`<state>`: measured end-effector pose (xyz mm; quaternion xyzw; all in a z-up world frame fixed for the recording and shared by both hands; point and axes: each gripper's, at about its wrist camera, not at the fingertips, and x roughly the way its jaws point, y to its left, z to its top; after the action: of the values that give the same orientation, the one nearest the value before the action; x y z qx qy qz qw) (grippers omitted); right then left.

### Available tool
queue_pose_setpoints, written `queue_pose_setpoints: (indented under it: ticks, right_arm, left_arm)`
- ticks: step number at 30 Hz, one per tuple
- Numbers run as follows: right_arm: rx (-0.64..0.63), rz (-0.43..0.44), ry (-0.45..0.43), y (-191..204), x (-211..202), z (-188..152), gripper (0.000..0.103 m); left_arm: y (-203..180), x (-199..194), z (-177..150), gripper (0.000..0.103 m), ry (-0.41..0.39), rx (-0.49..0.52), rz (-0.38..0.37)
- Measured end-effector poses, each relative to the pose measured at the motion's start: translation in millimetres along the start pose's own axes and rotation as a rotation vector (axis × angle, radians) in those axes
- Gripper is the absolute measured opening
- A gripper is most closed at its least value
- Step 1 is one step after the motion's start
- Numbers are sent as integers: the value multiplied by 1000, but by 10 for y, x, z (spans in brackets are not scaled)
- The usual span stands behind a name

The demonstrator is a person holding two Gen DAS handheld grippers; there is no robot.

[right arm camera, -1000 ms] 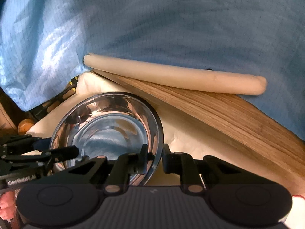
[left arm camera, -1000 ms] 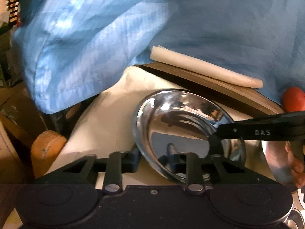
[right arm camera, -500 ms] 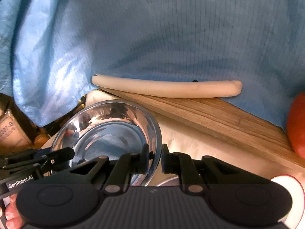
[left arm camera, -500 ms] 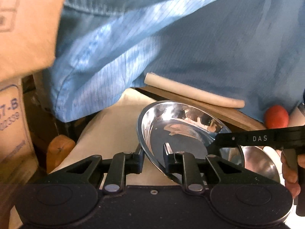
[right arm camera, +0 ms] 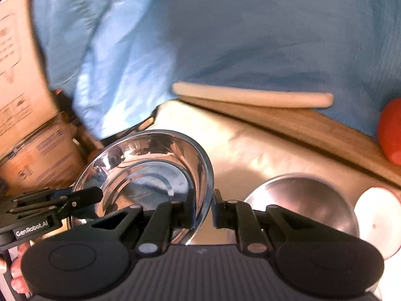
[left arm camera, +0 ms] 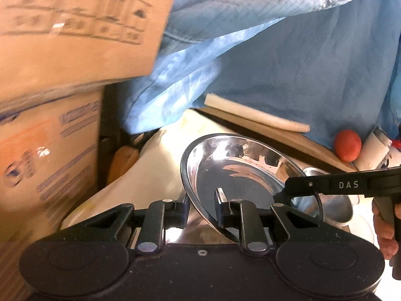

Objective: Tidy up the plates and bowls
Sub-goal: 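Lift the deep steel plate with both grippers and carry it over the smaller steel plate, then lower the deep plate onto the smaller plate and open both grippers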

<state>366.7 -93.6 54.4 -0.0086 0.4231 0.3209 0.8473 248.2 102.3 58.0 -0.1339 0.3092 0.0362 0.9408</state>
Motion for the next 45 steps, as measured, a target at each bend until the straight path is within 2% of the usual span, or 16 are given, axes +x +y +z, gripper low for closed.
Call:
queue_pose_setpoints:
  ticks: [7, 15, 25, 36, 45]
  right_arm:
    - [-55, 9, 29, 304, -19, -241, 16]
    - [-95, -8, 52, 441, -29, -429, 17]
    - [-104, -11, 89, 412, -14, -588, 18]
    - [-96, 23, 98, 371, 52, -623, 19]
    - [-116, 15, 95, 401, 62, -638, 20]
  left_arm:
    - [109, -163, -191, 22, 20, 5, 31]
    - [193, -252, -362, 22, 46, 27, 37]
    - [119, -287, -440, 22, 62, 114, 51]
    - [8, -293, -432, 24, 68, 237, 108]
    - [-59, -271, -420, 28, 80, 326, 146]
